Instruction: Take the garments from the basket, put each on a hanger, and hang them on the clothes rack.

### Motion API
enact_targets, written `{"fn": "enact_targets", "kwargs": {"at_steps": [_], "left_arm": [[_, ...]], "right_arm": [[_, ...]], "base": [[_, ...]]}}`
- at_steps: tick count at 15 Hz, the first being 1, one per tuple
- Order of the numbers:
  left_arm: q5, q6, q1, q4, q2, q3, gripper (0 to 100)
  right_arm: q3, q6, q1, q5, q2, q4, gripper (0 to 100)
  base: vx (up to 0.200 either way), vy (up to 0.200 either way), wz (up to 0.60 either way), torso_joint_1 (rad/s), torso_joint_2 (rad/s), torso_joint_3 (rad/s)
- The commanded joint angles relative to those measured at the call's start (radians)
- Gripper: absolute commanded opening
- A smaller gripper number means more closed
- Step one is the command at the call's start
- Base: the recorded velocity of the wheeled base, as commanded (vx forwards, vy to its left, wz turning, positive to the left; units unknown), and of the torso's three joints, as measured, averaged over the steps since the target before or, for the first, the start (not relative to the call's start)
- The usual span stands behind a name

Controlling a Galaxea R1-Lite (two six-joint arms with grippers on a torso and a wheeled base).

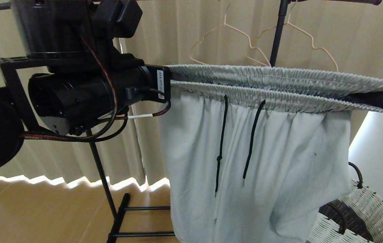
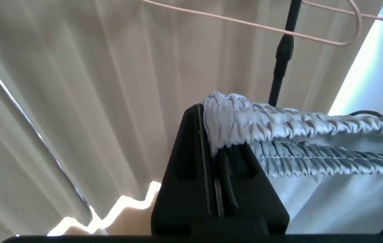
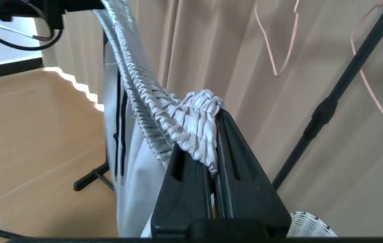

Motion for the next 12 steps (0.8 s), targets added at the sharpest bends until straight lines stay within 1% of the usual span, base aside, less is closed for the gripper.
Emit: {"fn": "enact_targets", "kwargs": {"at_steps": [1,2,3,4,5,6,7,8,9,12], "left_arm": [[0.0,0.001,0.0,0.001,-0.013,0.005,0],[-0.002,0.009,-0.002,0.001,-0.033,0.022,0],[-0.006,0.026,-0.002,0.009,-0.087,0.051,0],[-0.009,0.035,-0.002,0.009,-0.104,0.063,0],[-0.029,0.104,0.0,0.009,-0.179,0.131,0],[-0.055,0.133,0.0,0.009,-0.213,0.163,0],[-0.095,0.152,0.0,0.009,-0.245,0.189,0],[-0.192,0.167,0.0,0.009,-0.296,0.235,0],[-0.267,0.167,-0.002,0.009,-0.326,0.263,0],[-0.407,0.156,-0.014,0.009,-0.356,0.296,0]], "right_arm": [[-0.003,0.0,-0.002,-0.001,0.009,-0.004,0],[-0.007,0.0,-0.011,-0.003,0.026,-0.008,0],[-0.014,0.001,-0.052,-0.003,0.064,-0.013,0],[-0.02,0.001,-0.063,-0.003,0.077,-0.013,0],[-0.051,0.003,-0.097,-0.001,0.141,-0.047,0],[-0.063,0.004,-0.114,-0.001,0.17,-0.073,0],[-0.072,0.004,-0.13,0.0,0.201,-0.102,0],[-0.089,0.004,-0.141,0.003,0.25,-0.163,0],[-0.1,0.006,-0.141,0.006,0.285,-0.209,0],[-0.134,0.009,-0.141,0.008,0.354,-0.294,0]], "base": [[0.0,0.0,0.0,0.0,0.0,0.0],[0.0,0.0,0.0,0.0,0.0,0.0],[0.0,0.0,0.0,0.0,0.0,0.0],[0.0,0.0,0.0,0.0,0.0,0.0],[0.0,0.0,0.0,0.0,0.0,0.0],[0.0,0.0,0.0,0.0,0.0,0.0],[0.0,0.0,0.0,0.0,0.0,0.0],[0.0,0.0,0.0,0.0,0.0,0.0],[0.0,0.0,0.0,0.0,0.0,0.0],[0.0,0.0,0.0,0.0,0.0,0.0]]}}
